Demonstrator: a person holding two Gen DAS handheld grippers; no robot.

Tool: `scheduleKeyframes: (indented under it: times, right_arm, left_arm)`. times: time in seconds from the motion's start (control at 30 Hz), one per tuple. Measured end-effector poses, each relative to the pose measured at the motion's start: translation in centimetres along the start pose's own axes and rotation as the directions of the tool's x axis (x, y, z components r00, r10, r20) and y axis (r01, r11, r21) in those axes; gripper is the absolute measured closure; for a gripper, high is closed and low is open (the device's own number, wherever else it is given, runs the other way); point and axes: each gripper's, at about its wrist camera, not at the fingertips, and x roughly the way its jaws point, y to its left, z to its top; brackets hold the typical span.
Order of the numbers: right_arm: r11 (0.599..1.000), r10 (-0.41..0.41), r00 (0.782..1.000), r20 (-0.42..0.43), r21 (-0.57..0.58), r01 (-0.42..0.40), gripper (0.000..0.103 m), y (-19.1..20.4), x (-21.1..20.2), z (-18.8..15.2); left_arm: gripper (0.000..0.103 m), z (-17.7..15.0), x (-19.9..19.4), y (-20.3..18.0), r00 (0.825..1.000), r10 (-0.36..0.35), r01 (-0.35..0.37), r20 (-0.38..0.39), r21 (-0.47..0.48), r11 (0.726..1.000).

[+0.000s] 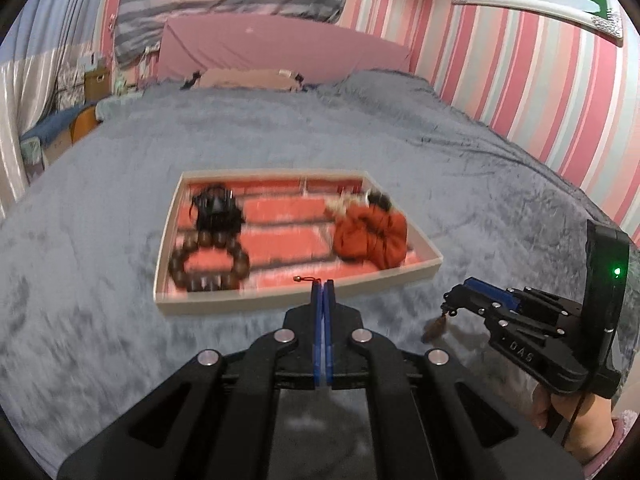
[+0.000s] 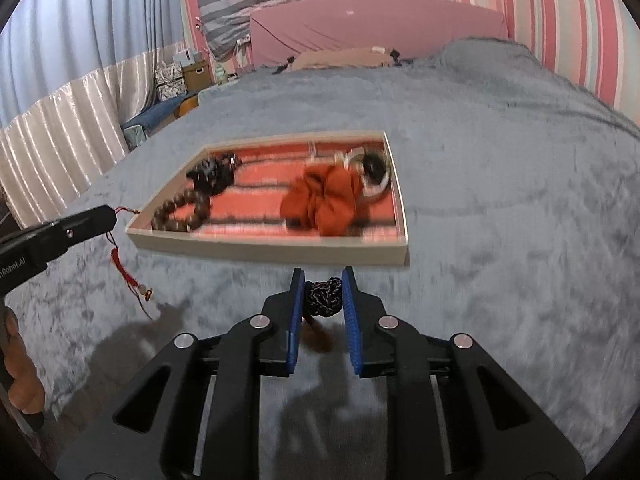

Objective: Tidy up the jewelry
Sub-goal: 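Carry both charms to the tray and lower them onto the other jewelry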

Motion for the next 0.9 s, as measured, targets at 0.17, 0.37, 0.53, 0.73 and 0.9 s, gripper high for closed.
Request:
scheduleKeyframes:
  times: [0.17,0.37,0.53,0.73,0.9]
  right_arm:
    - [1.000,-0.003,0.999,0.034,-0.021,0.004,0.084,0.3,0.6,3.8]
    - [0.998,-0.011,0.999,0.032,-0.057,0.013,0.084,0.9,3.0,7.6]
    - [0.997,-0.025,0.999,-0.021,-0.078,0.023,0.084,0.6,6.8,8.4]
    - [0.996,-0.060,0.995,-0.083,-0.071,0.054,0.084,-0.5,10.8,7.5]
    - [0.995,-0.080,0.991,-0.107,-0.073,0.072,0.084,-1.1,12.6,6.7]
  left_arm:
    - [0.102,3.8,-0.4,-0.3,0.998,0.015,-0.017,0.058,0.041,0.999]
    - [0.102,7.4,1.7,0.8,0.996,0.056,-0.059,0.066,0.056,0.997]
    - [0.102,7.3,5.9,3.5,0.996,0.089,-0.089,0.003,0.015,0.996]
    - [0.102,5.6,10.3,7.1,0.989,0.128,-0.132,-0.079,-0.042,0.990]
    - [0.102,4.5,12.3,8.2,0.982,0.151,-0.157,-0.116,-0.040,0.987]
